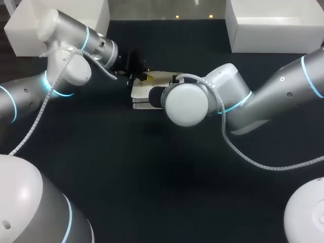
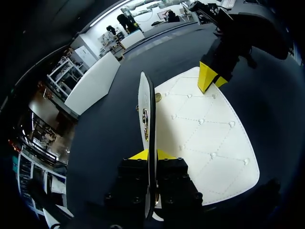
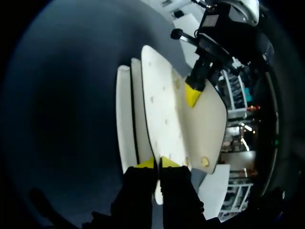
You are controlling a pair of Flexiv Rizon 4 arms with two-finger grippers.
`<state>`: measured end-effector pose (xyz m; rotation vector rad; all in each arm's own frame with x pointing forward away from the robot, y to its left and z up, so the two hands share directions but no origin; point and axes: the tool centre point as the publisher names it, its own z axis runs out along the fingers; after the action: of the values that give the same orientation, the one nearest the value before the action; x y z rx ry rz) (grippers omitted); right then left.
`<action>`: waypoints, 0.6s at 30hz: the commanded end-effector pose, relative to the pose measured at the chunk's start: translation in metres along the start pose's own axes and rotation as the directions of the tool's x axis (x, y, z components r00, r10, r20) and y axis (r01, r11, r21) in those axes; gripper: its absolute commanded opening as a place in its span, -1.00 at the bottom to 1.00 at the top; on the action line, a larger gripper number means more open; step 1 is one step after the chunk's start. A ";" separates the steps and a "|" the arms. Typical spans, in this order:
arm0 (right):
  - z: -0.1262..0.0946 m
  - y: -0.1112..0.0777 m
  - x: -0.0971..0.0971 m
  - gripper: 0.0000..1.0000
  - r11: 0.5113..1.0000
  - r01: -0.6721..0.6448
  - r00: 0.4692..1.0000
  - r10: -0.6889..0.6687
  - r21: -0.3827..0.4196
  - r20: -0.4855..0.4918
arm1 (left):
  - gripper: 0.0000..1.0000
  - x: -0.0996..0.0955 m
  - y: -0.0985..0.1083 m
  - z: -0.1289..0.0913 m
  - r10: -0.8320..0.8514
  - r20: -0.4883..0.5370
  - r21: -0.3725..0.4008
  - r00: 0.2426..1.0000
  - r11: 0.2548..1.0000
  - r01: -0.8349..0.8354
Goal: Pick up the bag, open it, inspect its contents, close it, and place it on the opposite side
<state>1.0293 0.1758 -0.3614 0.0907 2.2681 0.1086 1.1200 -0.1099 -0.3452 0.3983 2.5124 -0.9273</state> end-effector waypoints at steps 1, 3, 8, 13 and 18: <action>0.003 0.000 -0.001 -1.00 1.000 -0.001 1.000 0.001 -0.001 0.005 | -0.58 0.010 -0.001 0.001 -0.014 0.079 0.012 0.997 1.000 0.013; 0.003 0.000 -0.001 -1.00 1.000 -0.001 1.000 0.001 -0.001 0.005 | -0.10 0.007 -0.001 0.000 -0.024 0.074 0.017 0.997 1.000 0.023; 0.003 0.000 -0.001 -1.00 1.000 -0.001 1.000 0.001 -0.001 0.005 | 0.14 -0.006 -0.004 -0.009 -0.057 0.068 0.029 0.996 0.998 0.055; 0.003 0.000 -0.001 -1.00 1.000 -0.001 1.000 0.001 -0.001 0.005 | -0.14 -0.018 -0.004 -0.012 -0.073 0.060 0.034 0.996 0.997 0.071; 0.003 0.000 -0.001 -1.00 1.000 -0.001 1.000 0.001 -0.001 0.005 | -0.33 -0.027 -0.003 -0.011 -0.080 0.053 0.034 0.995 0.996 0.078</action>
<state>1.0315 0.1757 -0.3611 0.0914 2.2661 0.1089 1.1300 -0.1054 -0.3237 0.2722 2.4678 -0.9921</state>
